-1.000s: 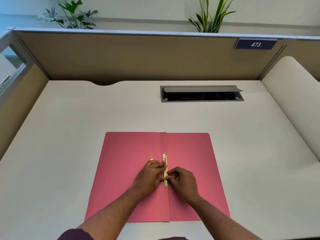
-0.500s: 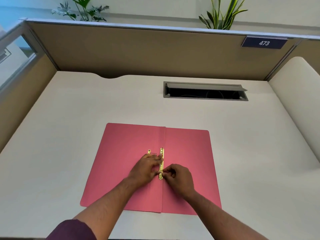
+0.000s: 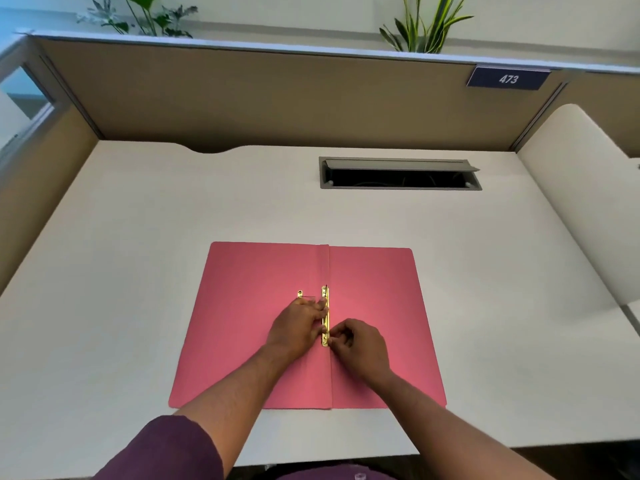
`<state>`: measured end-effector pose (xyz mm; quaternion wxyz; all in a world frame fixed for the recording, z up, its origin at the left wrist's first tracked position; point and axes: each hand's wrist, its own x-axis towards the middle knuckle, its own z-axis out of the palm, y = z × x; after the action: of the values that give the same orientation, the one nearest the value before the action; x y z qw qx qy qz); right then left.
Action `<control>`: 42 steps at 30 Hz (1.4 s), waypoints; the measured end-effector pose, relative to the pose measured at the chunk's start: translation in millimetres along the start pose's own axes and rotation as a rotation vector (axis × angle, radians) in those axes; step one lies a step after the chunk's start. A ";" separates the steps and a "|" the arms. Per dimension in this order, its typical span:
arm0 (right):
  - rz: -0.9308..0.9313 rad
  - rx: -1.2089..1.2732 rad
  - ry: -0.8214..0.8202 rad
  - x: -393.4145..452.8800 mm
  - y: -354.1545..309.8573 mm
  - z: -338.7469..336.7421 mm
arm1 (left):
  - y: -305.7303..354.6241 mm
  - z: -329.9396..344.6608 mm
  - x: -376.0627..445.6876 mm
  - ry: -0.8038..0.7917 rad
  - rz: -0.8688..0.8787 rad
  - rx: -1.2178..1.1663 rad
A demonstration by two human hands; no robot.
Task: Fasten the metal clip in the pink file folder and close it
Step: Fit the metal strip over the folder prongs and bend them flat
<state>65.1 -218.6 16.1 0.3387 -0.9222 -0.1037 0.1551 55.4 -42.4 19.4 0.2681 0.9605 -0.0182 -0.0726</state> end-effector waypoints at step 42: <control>-0.088 -0.090 0.287 -31.1 -8.2 30.4 | -17.4 -0.2 0.0 -0.014 0.081 0.052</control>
<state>24.6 -203.7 6.3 0.3149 -0.9437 -0.1012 0.0019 55.4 -27.5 10.5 0.2454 0.9651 -0.0606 -0.0677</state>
